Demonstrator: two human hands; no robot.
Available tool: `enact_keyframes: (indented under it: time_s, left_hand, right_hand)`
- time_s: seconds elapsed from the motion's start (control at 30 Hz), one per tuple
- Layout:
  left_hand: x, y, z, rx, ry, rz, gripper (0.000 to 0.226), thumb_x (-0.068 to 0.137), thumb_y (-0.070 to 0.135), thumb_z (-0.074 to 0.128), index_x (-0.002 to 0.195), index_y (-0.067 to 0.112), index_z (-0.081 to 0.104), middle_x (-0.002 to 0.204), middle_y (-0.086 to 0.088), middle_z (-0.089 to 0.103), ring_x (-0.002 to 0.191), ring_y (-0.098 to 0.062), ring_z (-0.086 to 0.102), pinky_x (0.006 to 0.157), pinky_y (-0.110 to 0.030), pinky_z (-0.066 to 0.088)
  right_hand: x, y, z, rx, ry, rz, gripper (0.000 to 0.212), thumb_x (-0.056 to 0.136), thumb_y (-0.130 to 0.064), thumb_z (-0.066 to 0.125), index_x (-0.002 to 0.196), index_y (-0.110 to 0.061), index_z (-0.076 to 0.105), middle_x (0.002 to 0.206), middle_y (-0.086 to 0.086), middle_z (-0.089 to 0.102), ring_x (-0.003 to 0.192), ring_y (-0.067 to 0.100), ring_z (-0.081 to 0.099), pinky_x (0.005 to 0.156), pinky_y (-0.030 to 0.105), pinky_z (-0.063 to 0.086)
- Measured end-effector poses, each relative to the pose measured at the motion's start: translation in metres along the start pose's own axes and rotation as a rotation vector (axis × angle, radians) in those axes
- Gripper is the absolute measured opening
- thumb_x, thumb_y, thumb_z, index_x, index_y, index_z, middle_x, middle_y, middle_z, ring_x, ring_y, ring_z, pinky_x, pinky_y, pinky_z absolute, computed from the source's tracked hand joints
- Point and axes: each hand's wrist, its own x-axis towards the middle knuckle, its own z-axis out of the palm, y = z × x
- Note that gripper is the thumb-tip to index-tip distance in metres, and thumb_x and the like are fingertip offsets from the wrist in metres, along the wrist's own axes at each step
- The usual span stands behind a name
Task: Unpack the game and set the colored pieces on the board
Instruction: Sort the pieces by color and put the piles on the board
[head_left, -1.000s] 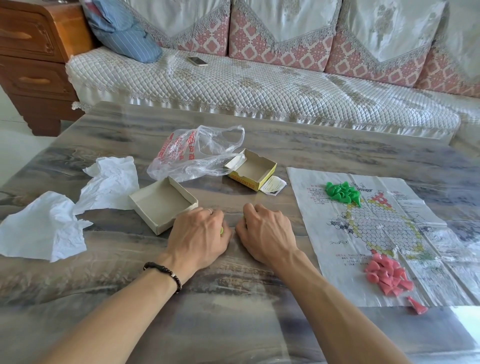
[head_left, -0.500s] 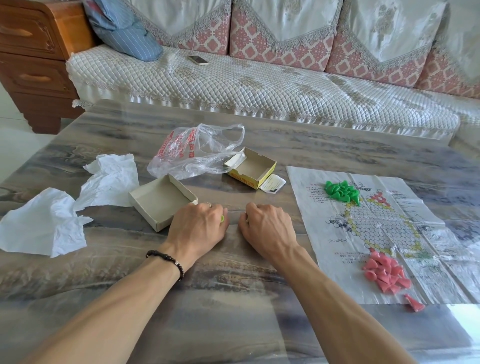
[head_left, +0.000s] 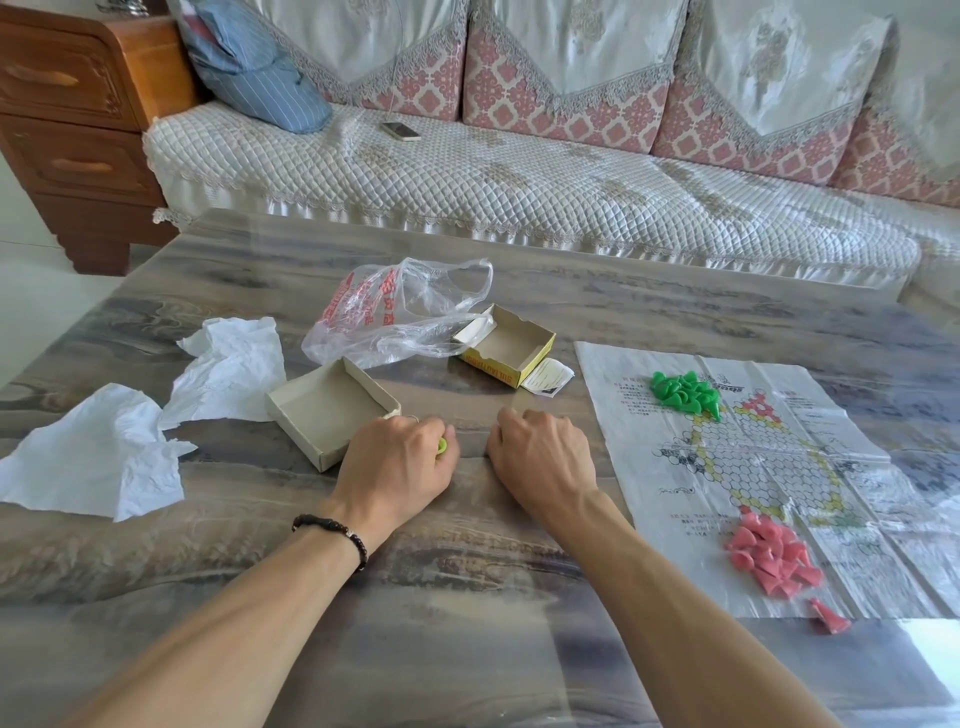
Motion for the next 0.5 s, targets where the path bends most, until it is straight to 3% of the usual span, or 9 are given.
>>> enact_keyframes:
  time_s: [0.1,0.3,0.5]
  left_hand:
    - [-0.001,0.0,0.0,0.002,0.008,0.01,0.036,0.086,0.024,0.049,0.056,0.022,0.029,0.039,-0.005,0.044,0.033,-0.027,0.038,0.044,-0.022,0.02]
    - [0.001,0.0,0.0,-0.002,-0.028,-0.011,0.041,0.084,0.019,0.057,0.054,0.021,0.029,0.038,-0.003,0.041,0.032,-0.026,0.037,0.045,-0.024,0.024]
    - [0.018,0.009,-0.004,-0.052,-0.064,-0.028,0.045,0.087,0.02,0.053,0.05,0.017,0.029,0.042,0.006,0.022,0.035,-0.022,0.024,0.041,-0.023,0.018]
  right_hand:
    - [0.0,-0.001,-0.002,0.014,-0.007,0.03,0.025,0.095,-0.02,0.038,0.071,-0.012,0.042,0.074,0.009,0.061,0.063,0.033,0.055,0.053,0.033,0.036]
    - [0.001,0.004,-0.005,0.146,0.012,0.125,0.029,0.092,-0.024,0.042,0.067,-0.009,0.044,0.061,0.005,0.046,0.059,0.031,0.047,0.053,0.03,0.036]
    - [0.018,0.019,-0.017,0.284,0.117,0.193,0.04,0.087,-0.022,0.047,0.052,-0.011,0.031,0.048,0.006,0.036,0.052,0.031,0.038,0.046,0.031,0.025]
